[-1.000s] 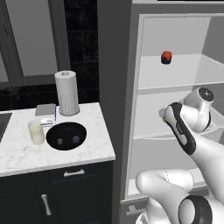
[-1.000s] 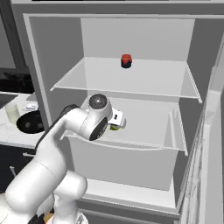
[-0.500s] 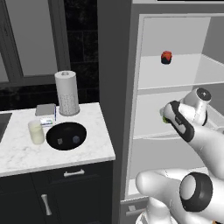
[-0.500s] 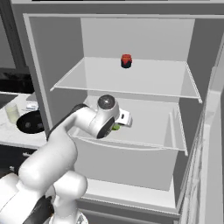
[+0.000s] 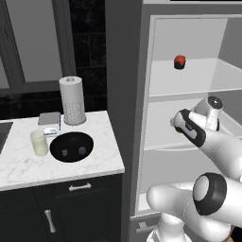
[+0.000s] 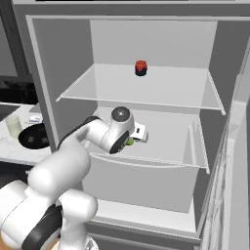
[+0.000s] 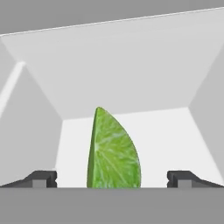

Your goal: Grab a lemon wedge from the fridge and one ice cube from the ice bowl, and put them in the glass of lemonade.

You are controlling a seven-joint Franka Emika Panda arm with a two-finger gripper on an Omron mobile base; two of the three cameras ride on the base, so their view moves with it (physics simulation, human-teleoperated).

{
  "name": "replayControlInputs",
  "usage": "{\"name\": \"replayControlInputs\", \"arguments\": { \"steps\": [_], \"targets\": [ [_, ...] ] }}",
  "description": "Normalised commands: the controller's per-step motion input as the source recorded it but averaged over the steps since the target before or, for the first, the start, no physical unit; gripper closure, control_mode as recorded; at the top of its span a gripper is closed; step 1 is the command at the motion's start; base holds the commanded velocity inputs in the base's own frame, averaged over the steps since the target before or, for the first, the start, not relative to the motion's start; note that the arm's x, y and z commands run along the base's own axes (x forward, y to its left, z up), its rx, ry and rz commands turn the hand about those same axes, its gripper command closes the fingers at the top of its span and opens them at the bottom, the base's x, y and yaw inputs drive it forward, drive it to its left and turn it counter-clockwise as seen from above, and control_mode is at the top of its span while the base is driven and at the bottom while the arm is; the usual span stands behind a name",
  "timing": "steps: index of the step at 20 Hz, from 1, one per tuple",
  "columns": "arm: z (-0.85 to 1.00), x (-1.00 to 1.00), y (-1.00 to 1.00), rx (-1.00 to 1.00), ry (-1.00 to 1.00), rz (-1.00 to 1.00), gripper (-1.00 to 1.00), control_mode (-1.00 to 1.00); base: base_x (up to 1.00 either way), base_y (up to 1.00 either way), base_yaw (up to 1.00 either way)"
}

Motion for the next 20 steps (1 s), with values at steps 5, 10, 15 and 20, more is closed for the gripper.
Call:
{"name": "replayControlInputs", "arguments": {
  "steps": [5, 10, 15, 20],
  "targets": [
    [-0.19, 0.21, 0.0, -0.05, 0.05, 0.0, -1.0, -1.0, 0.0, 0.0, 0.0],
    [-0.13, 0.2, 0.0, -0.04, 0.01, 0.01, -1.0, -1.0, 0.0, 0.0, 0.0],
    [-0.18, 0.06, 0.0, -0.01, 0.0, 0.0, -1.0, -1.0, 0.0, 0.0, 0.0],
    [-0.14, -0.03, 0.0, 0.0, 0.01, 0.0, -1.0, -1.0, 0.0, 0.0, 0.0]
  ]
}}
